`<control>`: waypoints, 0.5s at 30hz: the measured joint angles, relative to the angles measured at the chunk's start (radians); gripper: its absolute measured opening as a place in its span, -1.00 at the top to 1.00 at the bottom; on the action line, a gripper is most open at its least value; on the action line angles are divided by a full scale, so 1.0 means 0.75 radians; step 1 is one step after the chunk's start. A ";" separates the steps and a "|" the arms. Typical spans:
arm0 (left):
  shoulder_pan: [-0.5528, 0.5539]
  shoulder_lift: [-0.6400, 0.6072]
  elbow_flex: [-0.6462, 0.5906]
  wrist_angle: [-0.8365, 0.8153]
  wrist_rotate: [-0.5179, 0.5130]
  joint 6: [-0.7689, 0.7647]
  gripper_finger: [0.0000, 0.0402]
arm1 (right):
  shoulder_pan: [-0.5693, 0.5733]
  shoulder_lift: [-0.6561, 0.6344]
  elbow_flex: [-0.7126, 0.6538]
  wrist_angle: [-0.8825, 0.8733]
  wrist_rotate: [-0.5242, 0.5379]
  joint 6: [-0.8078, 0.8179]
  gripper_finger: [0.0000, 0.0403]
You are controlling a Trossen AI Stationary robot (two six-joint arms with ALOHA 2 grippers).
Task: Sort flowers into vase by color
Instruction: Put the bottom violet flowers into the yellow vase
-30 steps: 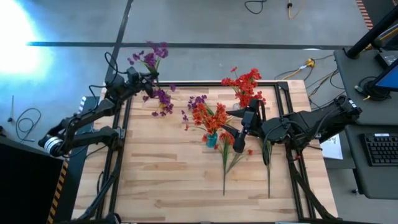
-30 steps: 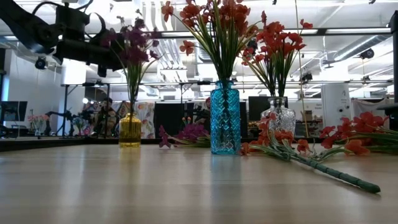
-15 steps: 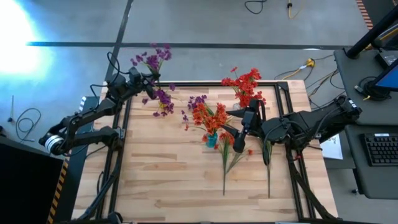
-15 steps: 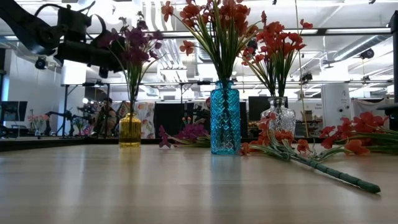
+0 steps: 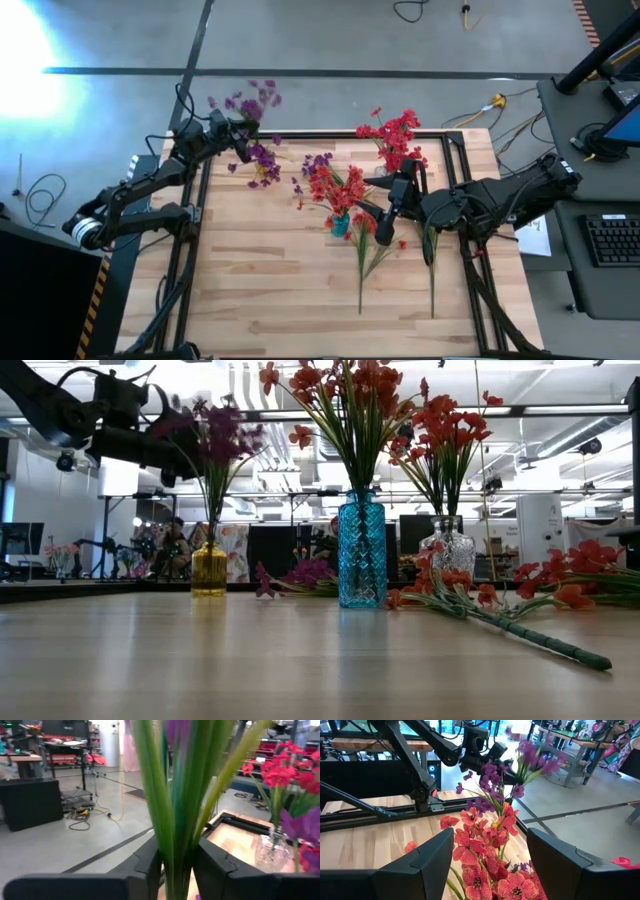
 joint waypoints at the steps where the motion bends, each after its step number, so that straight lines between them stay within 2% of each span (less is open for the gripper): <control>1: 0.000 -0.002 0.000 0.000 0.014 0.001 0.52 | 0.000 0.000 0.000 0.000 0.000 0.000 -0.21; 15: 0.000 -0.122 0.001 -0.226 0.007 0.043 0.06 | 0.000 0.000 0.000 -0.001 0.000 -0.014 -0.21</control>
